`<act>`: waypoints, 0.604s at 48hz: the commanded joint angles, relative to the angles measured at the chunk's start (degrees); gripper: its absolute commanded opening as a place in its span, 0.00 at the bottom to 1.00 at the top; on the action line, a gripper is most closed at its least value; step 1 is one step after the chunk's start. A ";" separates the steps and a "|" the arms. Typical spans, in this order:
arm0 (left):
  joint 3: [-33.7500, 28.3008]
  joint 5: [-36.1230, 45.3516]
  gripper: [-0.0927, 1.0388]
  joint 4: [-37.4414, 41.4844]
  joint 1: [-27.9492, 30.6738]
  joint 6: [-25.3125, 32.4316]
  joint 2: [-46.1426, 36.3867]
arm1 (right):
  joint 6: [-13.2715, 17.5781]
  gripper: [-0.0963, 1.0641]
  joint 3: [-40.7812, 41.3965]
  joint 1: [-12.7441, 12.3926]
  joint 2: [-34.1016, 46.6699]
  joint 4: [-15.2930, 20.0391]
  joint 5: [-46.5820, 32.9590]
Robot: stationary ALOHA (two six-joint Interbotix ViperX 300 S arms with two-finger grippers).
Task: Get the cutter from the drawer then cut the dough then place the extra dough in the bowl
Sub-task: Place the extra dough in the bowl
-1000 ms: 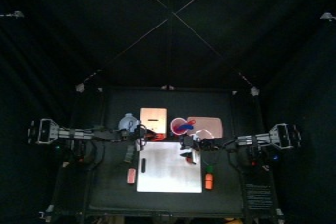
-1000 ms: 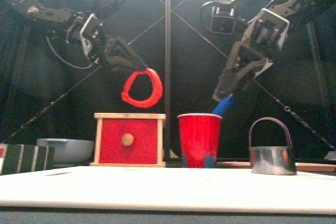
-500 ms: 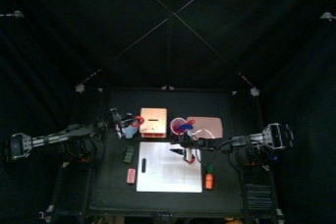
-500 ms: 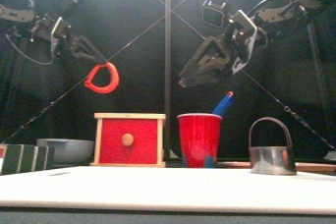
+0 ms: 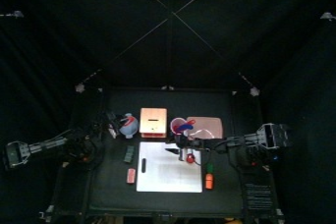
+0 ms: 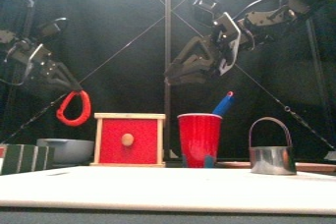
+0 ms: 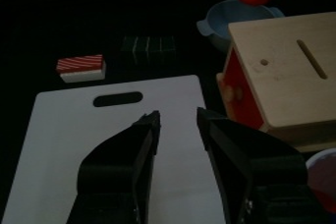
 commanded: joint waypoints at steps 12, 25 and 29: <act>0.97 -4.39 1.00 -16.00 0.26 0.00 0.26 | 0.18 0.73 -2.90 0.62 -0.88 0.70 -0.53; 0.62 -4.57 1.00 -20.57 -1.41 0.26 0.26 | 0.18 0.73 -2.99 0.53 -0.79 1.23 -0.53; 0.79 -4.75 1.00 -19.34 -2.11 0.26 0.26 | 0.18 0.73 -3.08 0.44 -0.79 1.23 -0.53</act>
